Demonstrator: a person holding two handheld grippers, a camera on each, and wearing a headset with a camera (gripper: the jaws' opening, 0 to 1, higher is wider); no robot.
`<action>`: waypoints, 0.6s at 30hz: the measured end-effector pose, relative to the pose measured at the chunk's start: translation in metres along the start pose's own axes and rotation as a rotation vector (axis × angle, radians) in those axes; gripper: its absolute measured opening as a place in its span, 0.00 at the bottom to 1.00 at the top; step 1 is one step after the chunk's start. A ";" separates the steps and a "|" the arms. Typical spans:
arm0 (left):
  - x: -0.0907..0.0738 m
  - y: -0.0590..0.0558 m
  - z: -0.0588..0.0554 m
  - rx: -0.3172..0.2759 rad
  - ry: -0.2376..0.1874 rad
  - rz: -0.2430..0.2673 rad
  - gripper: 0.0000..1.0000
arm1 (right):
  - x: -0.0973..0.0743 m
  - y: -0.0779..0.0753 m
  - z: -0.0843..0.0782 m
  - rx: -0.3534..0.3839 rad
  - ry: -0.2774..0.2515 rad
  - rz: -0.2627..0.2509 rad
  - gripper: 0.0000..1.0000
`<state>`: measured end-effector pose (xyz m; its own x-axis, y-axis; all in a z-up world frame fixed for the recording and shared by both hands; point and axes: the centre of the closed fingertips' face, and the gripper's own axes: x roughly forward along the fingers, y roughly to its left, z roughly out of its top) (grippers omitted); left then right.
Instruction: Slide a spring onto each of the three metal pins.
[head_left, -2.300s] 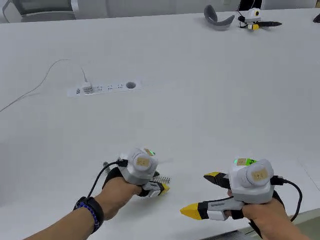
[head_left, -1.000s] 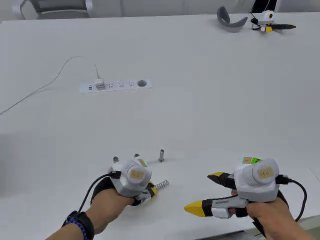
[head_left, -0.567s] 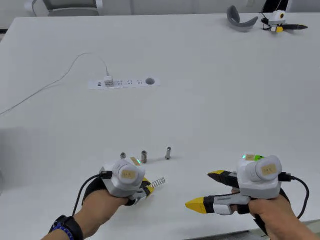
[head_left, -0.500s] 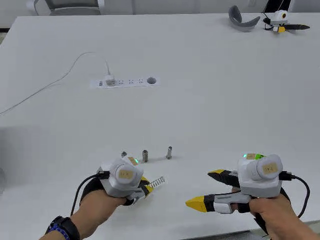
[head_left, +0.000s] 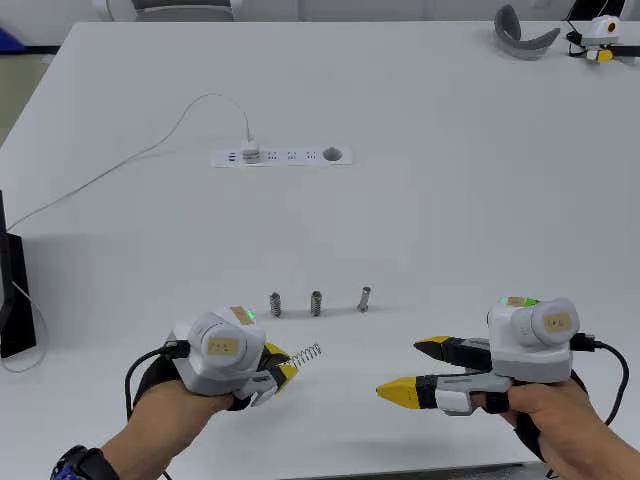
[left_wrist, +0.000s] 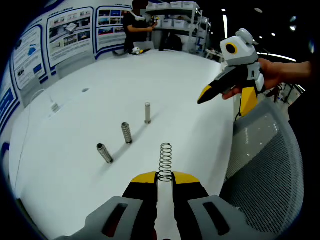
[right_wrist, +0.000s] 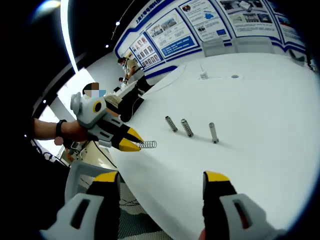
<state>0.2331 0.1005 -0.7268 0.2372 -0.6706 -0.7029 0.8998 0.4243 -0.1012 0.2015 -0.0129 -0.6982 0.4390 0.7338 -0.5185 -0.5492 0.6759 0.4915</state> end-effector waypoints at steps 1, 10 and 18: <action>-0.002 0.000 0.000 0.003 -0.003 0.003 0.10 | 0.001 0.002 0.001 0.002 -0.002 0.009 0.67; -0.020 -0.002 0.012 0.037 -0.032 0.015 0.10 | 0.018 0.019 0.016 0.039 -0.021 0.097 0.61; -0.027 -0.012 0.032 0.093 -0.056 0.007 0.10 | 0.030 0.035 0.035 0.093 -0.055 0.179 0.54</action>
<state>0.2274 0.0934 -0.6841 0.2617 -0.7020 -0.6623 0.9276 0.3726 -0.0284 0.2203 0.0355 -0.6725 0.3799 0.8438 -0.3790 -0.5549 0.5357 0.6365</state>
